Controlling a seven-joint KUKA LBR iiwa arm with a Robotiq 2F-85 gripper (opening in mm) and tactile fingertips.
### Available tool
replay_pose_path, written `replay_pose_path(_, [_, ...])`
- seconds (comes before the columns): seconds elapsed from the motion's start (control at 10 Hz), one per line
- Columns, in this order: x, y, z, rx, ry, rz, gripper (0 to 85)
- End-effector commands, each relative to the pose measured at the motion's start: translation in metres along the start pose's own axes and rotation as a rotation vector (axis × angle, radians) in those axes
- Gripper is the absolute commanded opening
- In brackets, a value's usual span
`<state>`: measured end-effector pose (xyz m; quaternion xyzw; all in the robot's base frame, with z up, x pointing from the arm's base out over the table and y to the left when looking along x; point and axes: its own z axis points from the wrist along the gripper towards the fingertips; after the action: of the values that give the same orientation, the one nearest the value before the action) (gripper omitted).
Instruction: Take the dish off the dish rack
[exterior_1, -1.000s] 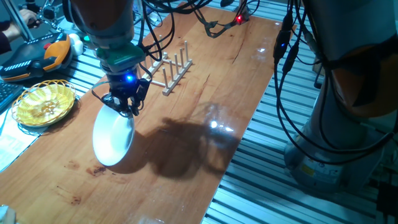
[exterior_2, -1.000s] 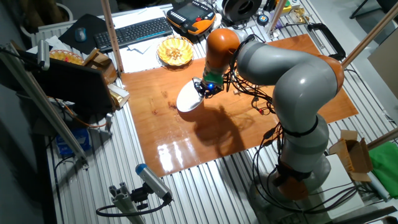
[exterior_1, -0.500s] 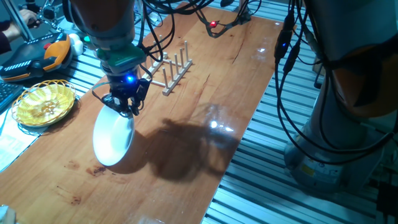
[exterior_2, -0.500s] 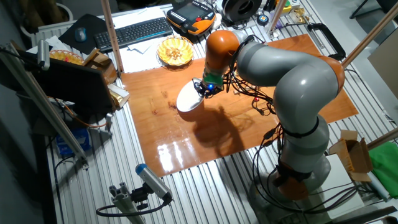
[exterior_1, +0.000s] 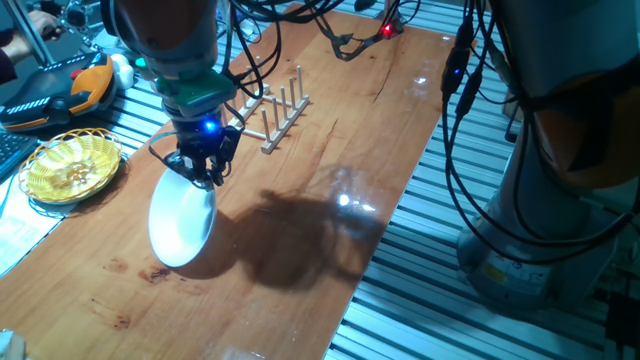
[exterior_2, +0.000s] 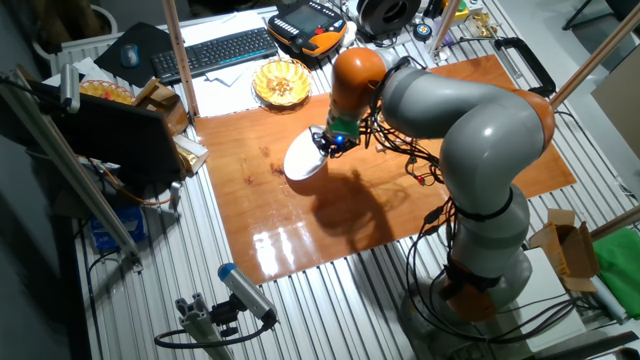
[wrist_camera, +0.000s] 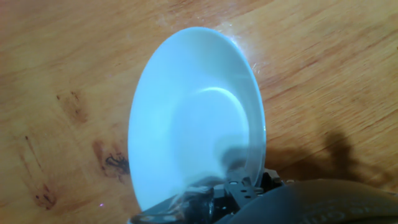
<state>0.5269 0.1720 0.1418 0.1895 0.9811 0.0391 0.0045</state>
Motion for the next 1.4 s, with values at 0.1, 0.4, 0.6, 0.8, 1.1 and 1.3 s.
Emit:
replay_pose_path(0.1, [0.0,0.0,0.0,-0.006,-0.012,-0.032,17.7])
replay_pose_path(0.4, [0.0,0.0,0.0,-0.002,-0.022,-0.06,18.0])
replay_pose_path(0.6, [0.0,0.0,0.0,0.019,-0.011,-0.064,18.3])
replay_pose_path(0.8, [0.0,0.0,0.0,0.026,-0.009,-0.065,18.3])
replay_pose_path(1.1, [-0.001,0.0,0.007,0.005,-0.026,-0.066,18.3])
replay_pose_path(1.3, [-0.002,0.001,0.023,-0.014,-0.038,-0.061,18.3])
